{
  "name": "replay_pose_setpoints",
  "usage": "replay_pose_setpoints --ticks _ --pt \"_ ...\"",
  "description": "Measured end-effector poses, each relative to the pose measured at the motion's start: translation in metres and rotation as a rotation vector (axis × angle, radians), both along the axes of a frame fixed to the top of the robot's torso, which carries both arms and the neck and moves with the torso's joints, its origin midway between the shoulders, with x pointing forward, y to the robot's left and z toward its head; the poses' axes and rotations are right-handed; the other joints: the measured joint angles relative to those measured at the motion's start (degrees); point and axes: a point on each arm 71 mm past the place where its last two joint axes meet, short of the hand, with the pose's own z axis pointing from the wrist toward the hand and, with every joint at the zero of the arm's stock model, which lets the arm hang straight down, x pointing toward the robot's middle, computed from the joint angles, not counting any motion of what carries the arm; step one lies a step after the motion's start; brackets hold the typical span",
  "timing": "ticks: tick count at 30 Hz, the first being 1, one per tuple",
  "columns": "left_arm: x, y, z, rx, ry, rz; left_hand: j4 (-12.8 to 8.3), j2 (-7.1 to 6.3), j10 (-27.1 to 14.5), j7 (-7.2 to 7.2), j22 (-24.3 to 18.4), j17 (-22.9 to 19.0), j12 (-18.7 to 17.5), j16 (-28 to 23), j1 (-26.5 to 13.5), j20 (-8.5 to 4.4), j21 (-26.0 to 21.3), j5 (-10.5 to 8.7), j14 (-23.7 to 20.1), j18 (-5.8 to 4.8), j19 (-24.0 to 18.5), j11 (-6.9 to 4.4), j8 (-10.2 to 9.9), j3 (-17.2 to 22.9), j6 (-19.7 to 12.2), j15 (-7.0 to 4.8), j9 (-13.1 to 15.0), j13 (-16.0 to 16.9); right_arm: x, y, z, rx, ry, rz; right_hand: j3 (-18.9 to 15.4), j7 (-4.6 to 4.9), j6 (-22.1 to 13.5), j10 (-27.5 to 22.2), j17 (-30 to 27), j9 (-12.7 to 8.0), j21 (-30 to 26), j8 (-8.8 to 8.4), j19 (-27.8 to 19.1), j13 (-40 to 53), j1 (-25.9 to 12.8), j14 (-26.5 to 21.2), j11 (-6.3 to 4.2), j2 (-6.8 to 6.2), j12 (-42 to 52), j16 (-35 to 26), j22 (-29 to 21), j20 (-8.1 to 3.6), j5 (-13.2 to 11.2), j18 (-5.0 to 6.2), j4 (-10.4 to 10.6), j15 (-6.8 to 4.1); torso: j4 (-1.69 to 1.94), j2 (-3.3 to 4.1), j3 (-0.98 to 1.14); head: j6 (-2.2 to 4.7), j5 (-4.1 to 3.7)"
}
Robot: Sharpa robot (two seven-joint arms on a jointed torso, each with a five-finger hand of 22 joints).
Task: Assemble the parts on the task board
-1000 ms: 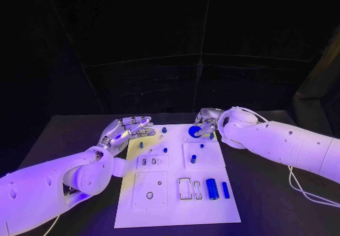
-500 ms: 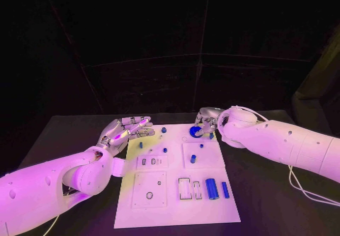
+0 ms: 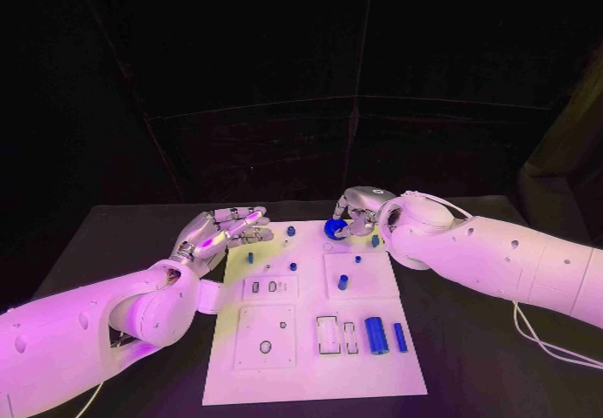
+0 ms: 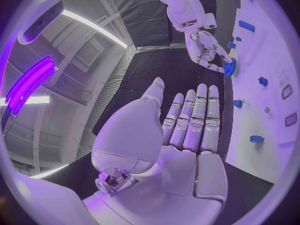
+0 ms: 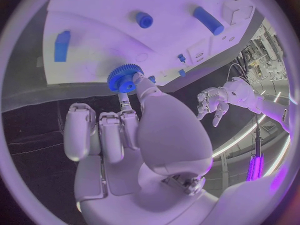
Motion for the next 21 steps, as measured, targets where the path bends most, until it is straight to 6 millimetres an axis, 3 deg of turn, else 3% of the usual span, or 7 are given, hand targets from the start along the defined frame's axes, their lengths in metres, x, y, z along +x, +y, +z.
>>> replay_pose_setpoints --ticks 13,21 --pt "0.0 0.003 0.0 0.002 0.0 0.004 0.0 0.0 0.0 0.0 0.0 0.0 0.0 0.0 0.0 0.0 0.0 0.0 0.0 0.0 0.0 0.0 0.0 0.0 0.0 0.0 0.0 0.0 -0.015 0.068 0.007 0.052 -0.046 0.12 0.3 -0.04 0.1 0.0 0.0 -0.3 0.0 -0.52 0.0 0.0 -0.6 0.0 0.0 -0.13 0.0 0.0 0.2 0.0 0.0 0.0 0.3 0.0 0.21 0.04 -0.05 -0.01 0.59" --pt "0.0 0.003 0.0 0.002 0.0 0.005 -0.2 0.0 0.0 0.0 -0.1 0.0 0.0 -0.3 0.0 0.0 0.0 0.0 0.0 0.0 0.0 0.0 0.0 -0.2 0.0 0.0 0.0 0.0 -0.013 0.089 0.0 0.043 -0.037 0.136 0.3 -0.05 0.1 0.0 0.0 -0.3 0.0 -0.75 0.0 0.0 -1.4 0.0 0.0 -0.22 0.0 0.0 0.3 0.0 0.0 0.0 0.4 0.01 0.18 0.08 -0.02 -0.25 0.99"
